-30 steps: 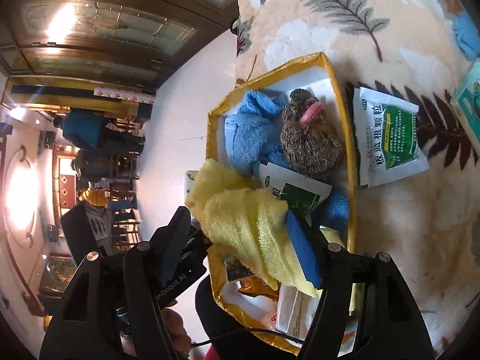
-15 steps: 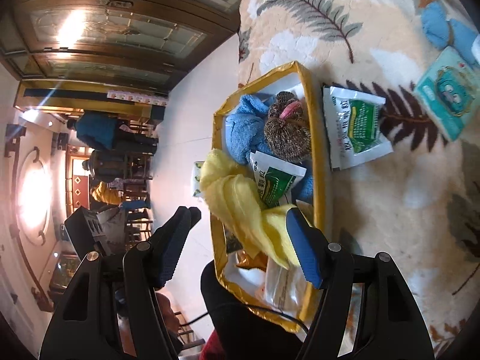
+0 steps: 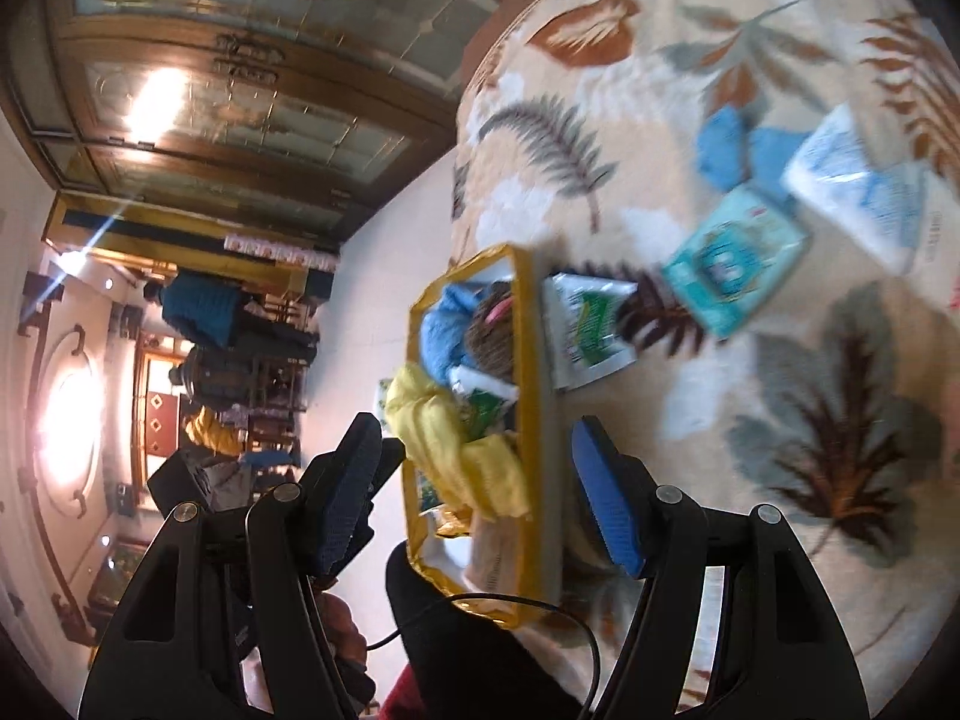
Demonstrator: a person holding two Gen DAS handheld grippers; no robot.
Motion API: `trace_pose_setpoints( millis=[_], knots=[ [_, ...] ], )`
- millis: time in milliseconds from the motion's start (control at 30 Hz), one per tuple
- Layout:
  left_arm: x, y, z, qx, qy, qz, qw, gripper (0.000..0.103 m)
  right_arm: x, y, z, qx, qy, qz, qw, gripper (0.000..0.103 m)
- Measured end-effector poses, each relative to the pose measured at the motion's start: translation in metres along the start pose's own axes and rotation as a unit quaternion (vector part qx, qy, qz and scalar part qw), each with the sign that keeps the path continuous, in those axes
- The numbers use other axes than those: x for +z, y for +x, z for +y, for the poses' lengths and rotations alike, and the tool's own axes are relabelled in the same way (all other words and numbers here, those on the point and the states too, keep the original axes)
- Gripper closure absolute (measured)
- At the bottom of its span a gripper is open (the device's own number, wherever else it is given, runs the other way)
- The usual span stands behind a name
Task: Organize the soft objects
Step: 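Carry the towel and stick bundle into the tray and open both grippers, then grasp the teal cartoon packet with the left gripper while the right grasps the blue cloth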
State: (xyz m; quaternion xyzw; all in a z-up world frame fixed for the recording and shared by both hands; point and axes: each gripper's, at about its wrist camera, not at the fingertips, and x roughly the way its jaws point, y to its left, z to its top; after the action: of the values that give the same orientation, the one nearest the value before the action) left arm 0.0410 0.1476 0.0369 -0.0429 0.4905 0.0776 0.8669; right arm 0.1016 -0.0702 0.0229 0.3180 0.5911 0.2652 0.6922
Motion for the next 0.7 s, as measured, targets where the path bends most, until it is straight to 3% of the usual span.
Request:
trace_pose_setpoints(
  millis=[300, 700],
  knots=[
    [0.001, 0.018, -0.054, -0.018, 0.031, 0.013, 0.9993, 0.039, 0.011, -0.047, -0.046, -0.014, 0.040, -0.040, 0.998, 0.036],
    [0.015, 0.052, -0.097, -0.073, 0.029, 0.050, 0.9957, 0.039, 0.028, -0.066, -0.088, -0.018, 0.089, -0.055, 0.994, 0.036]
  ],
)
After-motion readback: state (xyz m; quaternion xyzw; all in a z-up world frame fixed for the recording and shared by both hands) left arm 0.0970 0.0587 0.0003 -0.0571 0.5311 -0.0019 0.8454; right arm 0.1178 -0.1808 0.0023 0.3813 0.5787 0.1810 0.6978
